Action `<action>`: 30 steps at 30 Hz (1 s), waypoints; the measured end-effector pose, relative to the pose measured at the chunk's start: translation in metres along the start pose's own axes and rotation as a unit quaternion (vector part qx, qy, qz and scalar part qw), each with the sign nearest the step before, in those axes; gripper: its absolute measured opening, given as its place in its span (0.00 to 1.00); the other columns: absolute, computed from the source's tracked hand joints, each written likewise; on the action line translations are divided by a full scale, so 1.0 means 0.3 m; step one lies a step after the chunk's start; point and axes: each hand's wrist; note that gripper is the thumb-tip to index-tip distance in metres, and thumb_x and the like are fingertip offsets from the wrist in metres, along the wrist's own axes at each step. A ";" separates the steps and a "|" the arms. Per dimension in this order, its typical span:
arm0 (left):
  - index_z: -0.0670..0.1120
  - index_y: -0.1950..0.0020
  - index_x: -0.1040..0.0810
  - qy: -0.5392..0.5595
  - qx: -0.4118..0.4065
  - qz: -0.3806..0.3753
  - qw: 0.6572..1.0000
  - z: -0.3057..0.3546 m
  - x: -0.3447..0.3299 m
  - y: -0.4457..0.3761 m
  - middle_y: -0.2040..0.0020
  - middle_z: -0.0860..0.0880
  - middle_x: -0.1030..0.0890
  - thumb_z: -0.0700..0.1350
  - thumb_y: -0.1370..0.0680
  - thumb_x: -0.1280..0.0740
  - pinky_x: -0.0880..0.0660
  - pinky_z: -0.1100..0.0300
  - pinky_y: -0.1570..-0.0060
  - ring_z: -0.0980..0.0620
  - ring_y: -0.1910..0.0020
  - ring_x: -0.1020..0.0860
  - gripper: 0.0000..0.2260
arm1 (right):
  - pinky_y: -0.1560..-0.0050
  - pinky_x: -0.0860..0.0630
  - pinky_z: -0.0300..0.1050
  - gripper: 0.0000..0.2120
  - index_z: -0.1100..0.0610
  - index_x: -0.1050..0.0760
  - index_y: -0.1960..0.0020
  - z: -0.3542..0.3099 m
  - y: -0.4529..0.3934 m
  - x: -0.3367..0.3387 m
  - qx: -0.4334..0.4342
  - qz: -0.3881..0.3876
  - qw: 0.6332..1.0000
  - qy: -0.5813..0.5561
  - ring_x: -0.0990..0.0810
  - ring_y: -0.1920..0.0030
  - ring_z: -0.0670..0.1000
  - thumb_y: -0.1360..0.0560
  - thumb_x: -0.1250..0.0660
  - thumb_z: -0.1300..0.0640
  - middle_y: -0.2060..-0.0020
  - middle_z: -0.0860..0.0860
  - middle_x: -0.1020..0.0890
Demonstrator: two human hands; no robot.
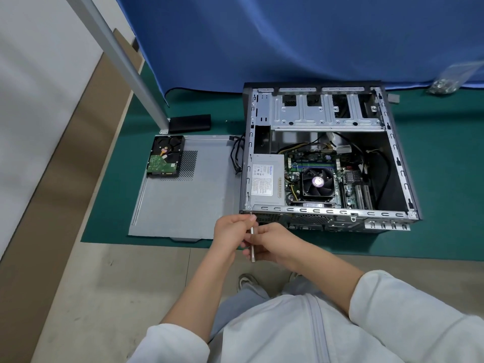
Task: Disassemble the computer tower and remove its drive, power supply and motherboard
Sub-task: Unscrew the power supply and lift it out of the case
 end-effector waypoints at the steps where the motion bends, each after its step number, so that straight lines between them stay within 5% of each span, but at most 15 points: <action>1: 0.42 0.52 0.18 0.006 0.010 -0.004 1.000 0.001 0.000 0.001 0.61 0.49 0.17 0.41 0.24 0.31 0.30 0.67 0.75 0.56 0.73 0.23 0.04 | 0.61 0.21 0.44 0.06 0.64 0.24 0.54 0.000 0.001 0.007 -0.006 -0.016 1.000 -0.019 0.19 0.65 0.50 0.22 0.38 0.66 0.62 0.56 0.19; 5: 0.44 0.50 0.18 0.015 0.024 -0.037 0.999 0.004 0.010 -0.001 0.59 0.52 0.15 0.40 0.22 0.36 0.23 0.62 0.65 0.56 0.63 0.19 0.07 | 0.60 0.19 0.44 0.06 0.64 0.23 0.55 0.007 -0.002 0.014 -0.007 -0.019 0.999 -0.040 0.17 0.66 0.49 0.23 0.38 0.70 0.65 0.54 0.17; 9: 0.45 0.54 0.17 -0.044 -0.017 -0.043 0.998 0.015 0.026 -0.007 0.57 0.51 0.16 0.48 0.28 0.27 0.26 0.63 0.55 0.55 0.56 0.20 0.08 | 0.59 0.19 0.45 0.02 0.63 0.25 0.54 0.015 -0.009 0.004 0.001 0.015 0.999 -0.029 0.18 0.66 0.50 0.26 0.32 0.67 0.67 0.54 0.19; 17: 0.42 0.55 0.17 -0.010 -0.014 -0.016 1.000 0.005 0.019 -0.014 0.64 0.51 0.17 0.41 0.25 0.29 0.27 0.67 0.70 0.58 0.69 0.20 0.04 | 0.61 0.20 0.42 0.05 0.64 0.23 0.53 0.013 -0.013 0.019 -0.015 -0.035 0.996 -0.078 0.18 0.62 0.52 0.24 0.37 0.70 0.62 0.55 0.19; 25: 0.45 0.52 0.17 -0.037 -0.035 -0.035 0.998 -0.004 0.025 -0.005 0.57 0.51 0.16 0.48 0.29 0.26 0.28 0.69 0.62 0.58 0.56 0.19 0.09 | 0.59 0.19 0.45 0.06 0.61 0.25 0.59 0.031 -0.025 0.009 -0.012 0.019 0.997 -0.078 0.17 0.63 0.52 0.27 0.32 0.69 0.66 0.54 0.19; 30: 0.43 0.58 0.17 -0.020 -0.028 -0.016 0.999 0.000 0.015 -0.008 0.63 0.50 0.17 0.43 0.27 0.27 0.27 0.70 0.67 0.57 0.62 0.20 0.03 | 0.57 0.20 0.45 0.04 0.62 0.24 0.57 0.027 -0.027 0.011 -0.011 -0.009 0.997 -0.072 0.18 0.63 0.51 0.25 0.33 0.68 0.60 0.57 0.20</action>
Point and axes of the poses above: each hand's wrist, its own y-axis away from the middle knuckle, its own x-axis out of the back of the hand, z = x × y
